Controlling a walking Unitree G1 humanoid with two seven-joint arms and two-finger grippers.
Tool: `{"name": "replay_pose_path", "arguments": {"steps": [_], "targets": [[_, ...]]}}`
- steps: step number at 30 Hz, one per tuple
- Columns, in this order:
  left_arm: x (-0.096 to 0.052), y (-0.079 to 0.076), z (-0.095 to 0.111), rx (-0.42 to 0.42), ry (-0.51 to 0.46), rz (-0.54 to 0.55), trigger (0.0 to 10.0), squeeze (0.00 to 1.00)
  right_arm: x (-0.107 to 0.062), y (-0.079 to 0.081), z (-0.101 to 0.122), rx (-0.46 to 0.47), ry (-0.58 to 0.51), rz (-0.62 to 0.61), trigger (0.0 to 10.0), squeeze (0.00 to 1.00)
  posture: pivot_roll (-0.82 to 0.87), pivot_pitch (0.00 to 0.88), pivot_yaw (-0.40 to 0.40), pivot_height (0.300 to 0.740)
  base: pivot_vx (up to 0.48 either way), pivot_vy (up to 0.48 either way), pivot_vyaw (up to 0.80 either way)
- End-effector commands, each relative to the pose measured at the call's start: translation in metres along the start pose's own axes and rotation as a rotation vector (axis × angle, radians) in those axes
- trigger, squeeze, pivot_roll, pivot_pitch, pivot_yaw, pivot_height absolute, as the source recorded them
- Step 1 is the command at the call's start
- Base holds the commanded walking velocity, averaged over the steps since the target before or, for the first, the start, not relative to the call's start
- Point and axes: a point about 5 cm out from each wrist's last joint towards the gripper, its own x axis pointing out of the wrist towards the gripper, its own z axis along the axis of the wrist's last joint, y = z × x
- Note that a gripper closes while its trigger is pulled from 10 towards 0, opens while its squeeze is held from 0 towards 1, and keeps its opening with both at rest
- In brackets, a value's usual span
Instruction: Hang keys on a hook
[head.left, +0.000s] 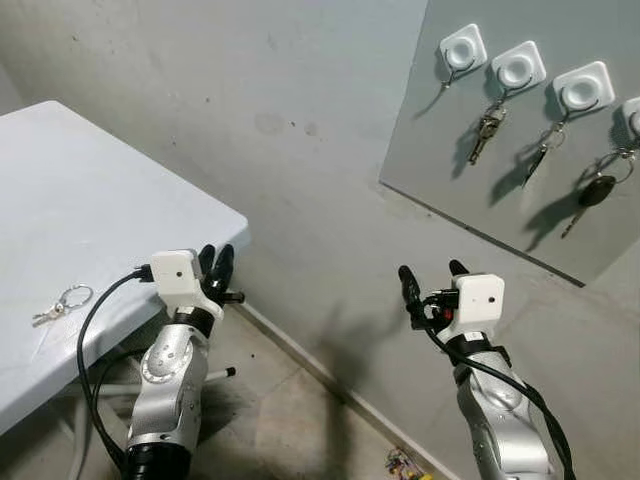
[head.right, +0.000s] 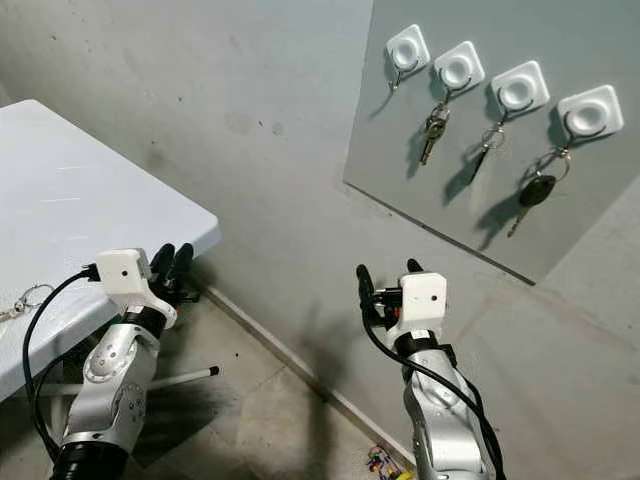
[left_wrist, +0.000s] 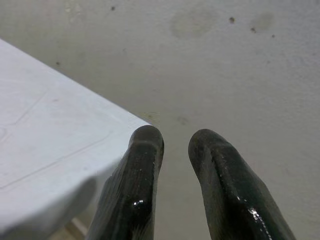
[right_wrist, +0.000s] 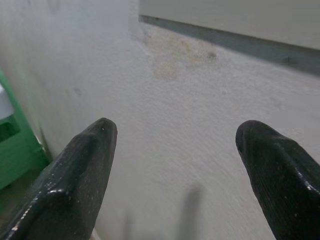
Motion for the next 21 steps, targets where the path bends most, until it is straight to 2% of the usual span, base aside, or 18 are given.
{"name": "replay_pose_path", "arguments": {"steps": [1,21], "targets": [[0.0004,0.0069,0.0055,0.043,-0.008,0.029,10.0,0.0,0.0033,0.0064,0.0046,-0.002,-0.018,0.021,10.0,0.0,-0.07,0.015,-0.039,0.74,0.0,0.0,0.77],[0.0041,0.0054,0.002,0.054,0.036,0.023,10.0,0.0,0.0035,0.0052,0.0036,-0.009,-0.018,0.033,10.0,0.0,-0.07,0.0,-0.035,0.74,0.0,0.0,0.78]]}}
